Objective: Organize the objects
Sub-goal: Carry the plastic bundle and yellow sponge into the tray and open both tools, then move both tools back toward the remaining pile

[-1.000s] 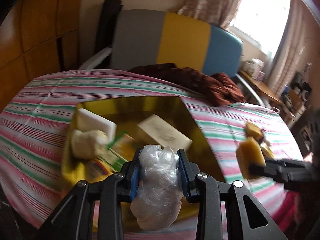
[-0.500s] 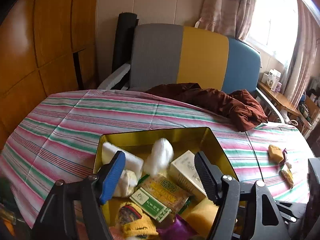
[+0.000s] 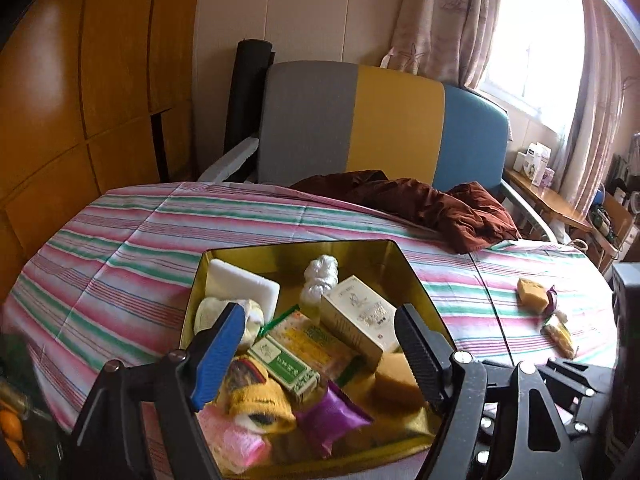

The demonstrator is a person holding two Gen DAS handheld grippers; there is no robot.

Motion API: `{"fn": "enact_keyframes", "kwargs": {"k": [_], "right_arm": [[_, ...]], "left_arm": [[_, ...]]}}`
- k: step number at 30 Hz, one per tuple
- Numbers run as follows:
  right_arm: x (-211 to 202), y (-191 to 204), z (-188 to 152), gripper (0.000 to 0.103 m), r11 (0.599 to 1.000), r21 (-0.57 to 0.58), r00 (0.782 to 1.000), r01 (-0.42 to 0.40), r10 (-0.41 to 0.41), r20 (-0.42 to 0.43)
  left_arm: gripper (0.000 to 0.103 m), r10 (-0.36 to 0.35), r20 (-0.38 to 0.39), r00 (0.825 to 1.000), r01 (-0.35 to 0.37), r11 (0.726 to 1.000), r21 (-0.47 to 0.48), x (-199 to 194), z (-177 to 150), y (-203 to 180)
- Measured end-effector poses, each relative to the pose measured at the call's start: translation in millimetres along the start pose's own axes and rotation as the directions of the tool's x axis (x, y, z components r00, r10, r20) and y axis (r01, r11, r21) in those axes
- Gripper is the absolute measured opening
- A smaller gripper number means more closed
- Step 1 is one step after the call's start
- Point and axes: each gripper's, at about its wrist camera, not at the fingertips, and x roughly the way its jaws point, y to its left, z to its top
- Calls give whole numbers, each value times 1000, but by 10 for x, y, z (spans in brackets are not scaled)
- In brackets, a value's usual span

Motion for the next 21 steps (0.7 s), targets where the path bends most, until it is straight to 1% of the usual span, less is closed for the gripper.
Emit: {"fn": "enact_keyframes", "kwargs": {"k": [7,14,21], "right_arm": [[-98,-13,-56,55,999,0,998,50,-50,42],[-139,-52,-113,55,998,24,996,66,-67,59],[-199,-77,-139,55,995,21,991,102,-104,89]], "left_arm": [[78,16,-16,1000,-16,1000,-4,-106,-171,-7],[79,29,-38,999,-29,1000,-4,-147,-334,-26],[80,29,-42,999,-29,1000,12,-188,-412,-101]]}}
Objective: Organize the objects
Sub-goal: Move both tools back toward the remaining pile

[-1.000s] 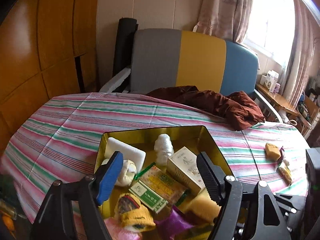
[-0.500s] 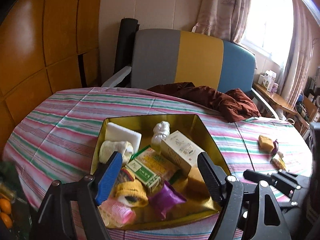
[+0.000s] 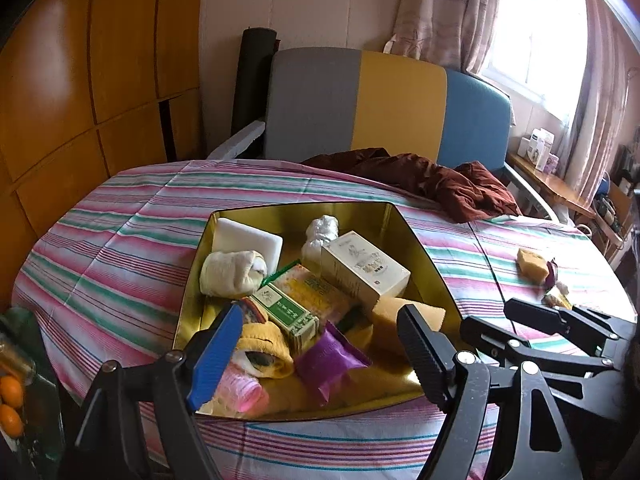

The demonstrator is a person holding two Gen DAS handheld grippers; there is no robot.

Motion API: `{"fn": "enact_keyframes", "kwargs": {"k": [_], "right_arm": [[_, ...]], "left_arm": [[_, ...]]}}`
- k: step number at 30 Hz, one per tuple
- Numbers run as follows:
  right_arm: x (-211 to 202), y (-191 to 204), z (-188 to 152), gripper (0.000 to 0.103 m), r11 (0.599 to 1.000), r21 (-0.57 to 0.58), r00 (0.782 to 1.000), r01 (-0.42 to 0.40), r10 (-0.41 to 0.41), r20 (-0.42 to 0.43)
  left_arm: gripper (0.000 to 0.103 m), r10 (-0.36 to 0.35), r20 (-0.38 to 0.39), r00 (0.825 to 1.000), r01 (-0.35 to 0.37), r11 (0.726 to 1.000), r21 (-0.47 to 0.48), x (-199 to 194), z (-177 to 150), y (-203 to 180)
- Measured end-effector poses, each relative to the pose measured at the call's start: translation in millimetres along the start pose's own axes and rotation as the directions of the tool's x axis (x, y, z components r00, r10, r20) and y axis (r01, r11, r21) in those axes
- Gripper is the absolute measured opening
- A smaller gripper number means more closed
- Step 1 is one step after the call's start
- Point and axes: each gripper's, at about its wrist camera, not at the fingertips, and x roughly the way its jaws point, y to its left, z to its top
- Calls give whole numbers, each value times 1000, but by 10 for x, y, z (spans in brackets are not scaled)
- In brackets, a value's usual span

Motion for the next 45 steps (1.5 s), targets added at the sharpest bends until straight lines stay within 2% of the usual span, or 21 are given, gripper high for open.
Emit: {"fn": "enact_keyframes", "kwargs": {"k": [23,31,37,41,45], "right_arm": [[-62,-743,-103,55,989,114,995,98,-97,-20],[-107,-1310,-215,55,970,198,988,144,-130,-81],[-211,-2054,-391,55,923,327,975,202,-159,-154],[-343,-2619,-541,55,866,431,963,254,-186,-193],[-445,-3017,-623,55,814,500,952,296,-213,-218]], "left_arm": [[82,-78,-23,997,80,987,141,30,-21,-554],[82,-120,-33,992,124,972,199,42,0,-809],[82,-163,-52,985,171,956,238,79,2,-1031],[82,-190,-66,979,201,944,262,103,-16,-1182],[82,-206,-86,975,222,933,283,142,-31,-1317]]}}
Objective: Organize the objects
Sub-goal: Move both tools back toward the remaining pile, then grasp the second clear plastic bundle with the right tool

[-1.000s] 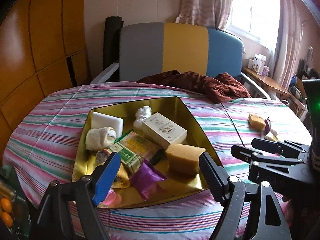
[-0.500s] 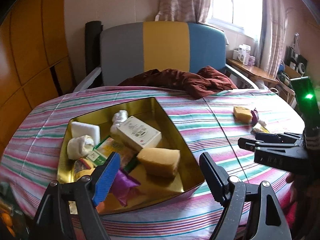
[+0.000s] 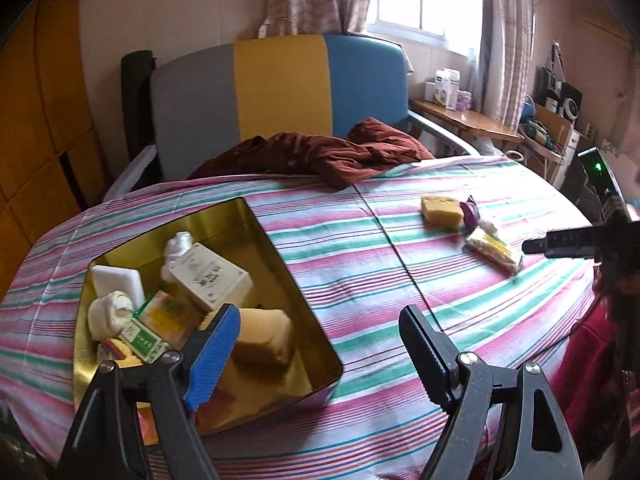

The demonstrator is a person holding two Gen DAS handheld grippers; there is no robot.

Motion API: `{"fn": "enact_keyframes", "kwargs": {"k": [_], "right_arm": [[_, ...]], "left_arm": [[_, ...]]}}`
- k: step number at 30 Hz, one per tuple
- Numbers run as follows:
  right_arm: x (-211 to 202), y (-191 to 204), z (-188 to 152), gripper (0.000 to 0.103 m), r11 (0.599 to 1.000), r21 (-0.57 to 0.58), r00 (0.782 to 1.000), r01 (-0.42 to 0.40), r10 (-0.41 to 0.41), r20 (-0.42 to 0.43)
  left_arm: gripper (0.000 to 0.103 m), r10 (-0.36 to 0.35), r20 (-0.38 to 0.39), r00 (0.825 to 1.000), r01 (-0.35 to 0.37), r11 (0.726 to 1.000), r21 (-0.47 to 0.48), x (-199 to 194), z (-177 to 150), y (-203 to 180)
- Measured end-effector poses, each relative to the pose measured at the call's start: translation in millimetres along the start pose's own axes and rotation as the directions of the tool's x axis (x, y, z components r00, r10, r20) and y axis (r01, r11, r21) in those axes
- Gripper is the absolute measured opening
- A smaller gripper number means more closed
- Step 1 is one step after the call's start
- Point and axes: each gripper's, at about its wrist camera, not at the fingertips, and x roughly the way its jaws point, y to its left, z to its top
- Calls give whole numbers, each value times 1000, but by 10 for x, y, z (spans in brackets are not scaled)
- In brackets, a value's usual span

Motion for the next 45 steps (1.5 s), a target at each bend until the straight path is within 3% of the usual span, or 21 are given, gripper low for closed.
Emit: {"fn": "enact_keyframes", "kwargs": {"k": [6,20,28,32,33,34,40,45], "right_arm": [[99,-220,194,55,999,11,999,46,-45,-17],[643,-453,784,55,975,224,999,-16,26,-43],[1006,-619,868,55,919,374,987,-122,152,-51],[1106,-637,872,52,924,361,985,-128,160,-61],[1091,-622,881,40,932,342,986,-122,152,-62],[1061,-597,886,38,942,316,989,-110,135,-60],[873,-541,865,38,975,222,999,-7,16,-40],[809,-572,876,38,983,181,999,0,6,-35]], "left_arm": [[82,-19,-16,1000,20,1000,23,84,21,-117],[82,-55,-54,997,58,997,56,275,108,-351],[83,-59,-72,996,65,995,78,391,167,-464],[83,-59,-81,995,66,994,87,452,194,-530],[83,-59,-84,995,67,994,91,473,207,-553],[83,-60,-87,994,68,993,94,490,219,-569],[83,-62,-91,994,70,994,85,621,397,-633],[82,-75,-103,992,84,992,95,828,611,-774]]}}
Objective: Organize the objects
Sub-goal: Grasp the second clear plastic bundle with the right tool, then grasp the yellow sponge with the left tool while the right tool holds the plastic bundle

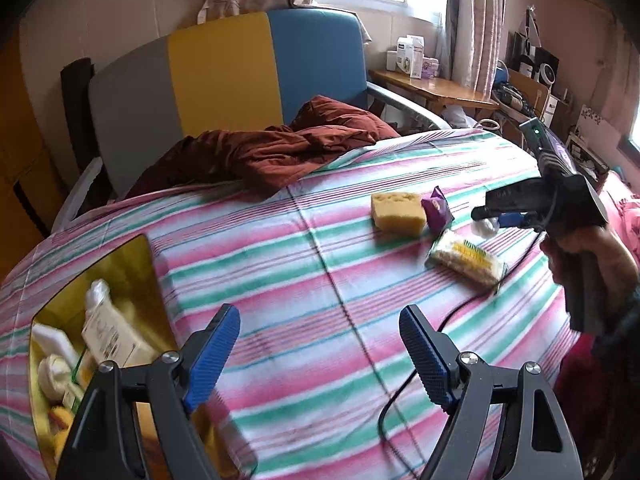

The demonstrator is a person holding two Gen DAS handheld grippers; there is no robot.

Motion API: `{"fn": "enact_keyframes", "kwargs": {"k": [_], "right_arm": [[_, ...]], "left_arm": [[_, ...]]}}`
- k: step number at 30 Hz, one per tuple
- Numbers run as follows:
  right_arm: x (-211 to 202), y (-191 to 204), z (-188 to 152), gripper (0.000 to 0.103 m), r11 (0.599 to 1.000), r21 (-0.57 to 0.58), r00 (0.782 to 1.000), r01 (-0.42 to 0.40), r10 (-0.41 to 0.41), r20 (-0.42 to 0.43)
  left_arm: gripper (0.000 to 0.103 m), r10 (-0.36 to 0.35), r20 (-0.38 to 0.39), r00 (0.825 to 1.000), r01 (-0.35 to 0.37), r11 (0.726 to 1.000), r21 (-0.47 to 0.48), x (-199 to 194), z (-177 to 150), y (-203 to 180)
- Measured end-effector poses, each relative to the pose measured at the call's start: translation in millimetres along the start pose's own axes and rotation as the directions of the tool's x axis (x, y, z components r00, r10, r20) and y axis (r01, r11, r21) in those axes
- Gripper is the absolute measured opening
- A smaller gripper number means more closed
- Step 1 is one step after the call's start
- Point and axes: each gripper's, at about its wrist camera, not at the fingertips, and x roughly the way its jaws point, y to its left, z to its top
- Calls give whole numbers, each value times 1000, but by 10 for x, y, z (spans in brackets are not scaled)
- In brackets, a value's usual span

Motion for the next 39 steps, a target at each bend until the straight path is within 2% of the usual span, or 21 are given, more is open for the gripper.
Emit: {"fn": "enact_keyframes", "kwargs": {"k": [5,12,21,26,33,36,37,38,39], "right_arm": [[68,29,-20,38,998,-38,998,54,-56,-34],[60,-14,-16,38,999,-18,998,44,-44,-41],[90,-44,-22,39,1000,-2,998,30,-30,-61],[105,-48,-14,40,999,1,997,32,-32,-66],[153,-47,1,40,999,1,996,43,-42,-78],[171,-41,9,40,999,1,996,48,-48,-80],[175,-38,11,40,999,-1,996,50,-49,-80],[181,-34,13,40,999,-3,995,51,-51,-80],[190,-26,14,40,998,-8,995,55,-56,-80]], "left_arm": [[83,-13,-26,1000,14,1000,28,304,236,-167],[83,-61,-84,995,67,995,68,809,548,-478],[91,-106,-128,986,123,983,134,1403,848,-764],[92,-93,-144,985,118,977,176,1650,909,-835],[92,-105,-144,984,128,978,164,1808,932,-877],[80,-113,-146,983,138,975,174,1862,933,-913],[69,-116,-154,981,143,973,181,1889,931,-926],[64,-114,-165,980,144,972,187,1920,925,-931],[64,-123,-166,978,153,971,181,1927,917,-922]]}}
